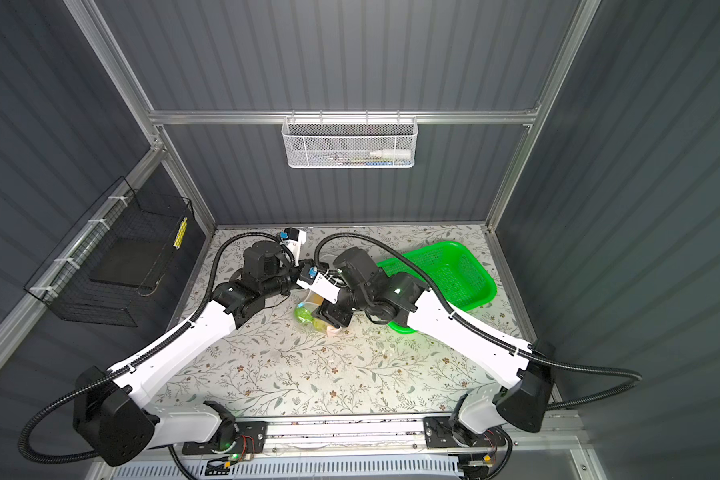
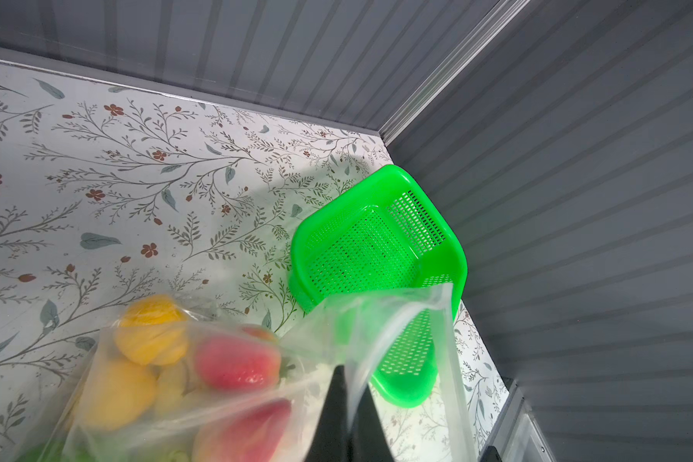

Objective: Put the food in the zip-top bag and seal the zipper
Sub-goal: 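Grasp the bag's zipper edge with the right gripper while the left holds the bag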

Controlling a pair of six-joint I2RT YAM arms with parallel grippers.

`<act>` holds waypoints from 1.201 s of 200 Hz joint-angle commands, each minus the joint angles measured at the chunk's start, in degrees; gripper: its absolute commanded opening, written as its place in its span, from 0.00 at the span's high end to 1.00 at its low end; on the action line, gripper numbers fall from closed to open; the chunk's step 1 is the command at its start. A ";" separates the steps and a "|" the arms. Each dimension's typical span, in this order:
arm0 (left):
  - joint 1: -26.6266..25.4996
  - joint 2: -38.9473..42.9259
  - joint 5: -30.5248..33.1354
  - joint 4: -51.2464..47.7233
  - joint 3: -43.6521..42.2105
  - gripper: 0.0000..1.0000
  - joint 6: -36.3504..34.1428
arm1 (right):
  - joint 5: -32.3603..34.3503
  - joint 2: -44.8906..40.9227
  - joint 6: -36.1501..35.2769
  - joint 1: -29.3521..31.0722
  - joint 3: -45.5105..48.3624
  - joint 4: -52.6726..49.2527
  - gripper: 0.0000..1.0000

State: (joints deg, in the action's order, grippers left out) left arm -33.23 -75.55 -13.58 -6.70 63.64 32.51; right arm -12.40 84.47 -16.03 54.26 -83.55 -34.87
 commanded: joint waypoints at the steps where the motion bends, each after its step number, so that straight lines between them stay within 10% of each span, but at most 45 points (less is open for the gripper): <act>1: -0.08 0.84 -0.25 0.17 0.22 1.00 -0.56 | -0.79 1.51 -3.14 1.09 0.99 1.93 0.40; 57: -0.08 1.28 -0.14 -0.28 0.19 1.00 -0.69 | 5.49 3.40 -5.47 1.29 3.12 4.58 0.56; 108: -0.08 1.65 0.12 -0.77 0.22 1.00 -0.08 | 6.39 3.87 -5.73 1.22 3.15 4.96 0.90; 119: -0.08 2.25 1.36 -1.37 0.34 0.86 -0.18 | 6.09 3.69 -5.12 1.20 3.22 5.61 0.98; 136: -0.08 3.80 3.81 -2.05 0.48 0.26 -1.58 | 6.86 3.84 -3.87 1.11 2.92 6.17 1.00; 147: 0.01 4.96 5.99 -3.33 1.00 0.05 -2.87 | 7.87 4.25 -2.82 0.98 2.01 5.77 1.00; 240: 6.00 14.69 9.28 -4.55 -0.38 0.02 -10.39 | -2.76 3.48 15.46 -7.22 -0.12 15.67 1.00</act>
State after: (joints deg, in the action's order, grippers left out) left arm -28.45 -65.04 -2.37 -12.84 63.57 25.15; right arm -13.65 88.29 -8.64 49.87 -82.52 -22.20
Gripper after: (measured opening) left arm 0.983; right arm 0.043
